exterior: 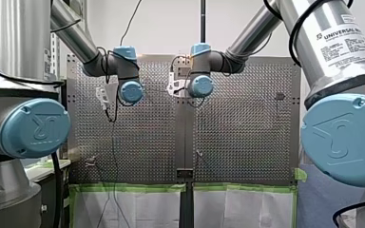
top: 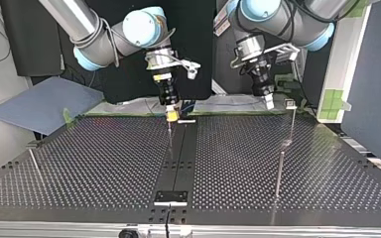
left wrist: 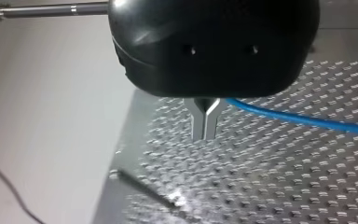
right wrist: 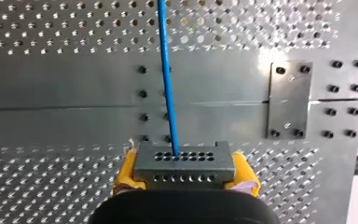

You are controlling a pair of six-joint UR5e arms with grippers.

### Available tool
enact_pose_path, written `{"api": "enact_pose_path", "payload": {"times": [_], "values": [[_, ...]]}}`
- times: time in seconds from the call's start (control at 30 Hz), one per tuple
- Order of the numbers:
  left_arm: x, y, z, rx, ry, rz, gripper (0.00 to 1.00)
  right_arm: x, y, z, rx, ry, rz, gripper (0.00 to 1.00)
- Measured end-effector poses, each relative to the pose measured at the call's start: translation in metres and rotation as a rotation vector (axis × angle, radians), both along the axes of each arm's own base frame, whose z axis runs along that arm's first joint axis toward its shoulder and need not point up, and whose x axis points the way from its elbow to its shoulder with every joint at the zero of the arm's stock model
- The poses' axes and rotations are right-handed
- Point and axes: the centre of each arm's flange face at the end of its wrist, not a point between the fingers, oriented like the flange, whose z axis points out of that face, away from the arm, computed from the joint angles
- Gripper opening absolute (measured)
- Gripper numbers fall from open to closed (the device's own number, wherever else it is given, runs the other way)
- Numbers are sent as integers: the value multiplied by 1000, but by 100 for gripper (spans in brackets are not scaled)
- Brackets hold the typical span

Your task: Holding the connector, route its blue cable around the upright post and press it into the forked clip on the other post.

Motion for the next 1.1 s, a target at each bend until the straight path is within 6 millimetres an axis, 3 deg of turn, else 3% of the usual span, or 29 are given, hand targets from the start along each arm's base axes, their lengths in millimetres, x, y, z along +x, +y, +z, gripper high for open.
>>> {"api": "enact_pose_path", "payload": {"times": [0.4, 0.6, 0.9, 1.1], "values": [[10, 18, 94, -52, -121, 19, 0, 18, -15, 50, -48, -32, 35, 7], [17, 31, 129, -66, -167, 14, 0, 25, -19, 72, -62, -43, 60, 7], [40, 50, 152, -73, -197, 7, 0, 36, -23, 106, -102, -76, 107, 7], [62, 64, 157, -90, -214, -4, 0, 41, -26, 130, -126, -98, 118, 7]]}}
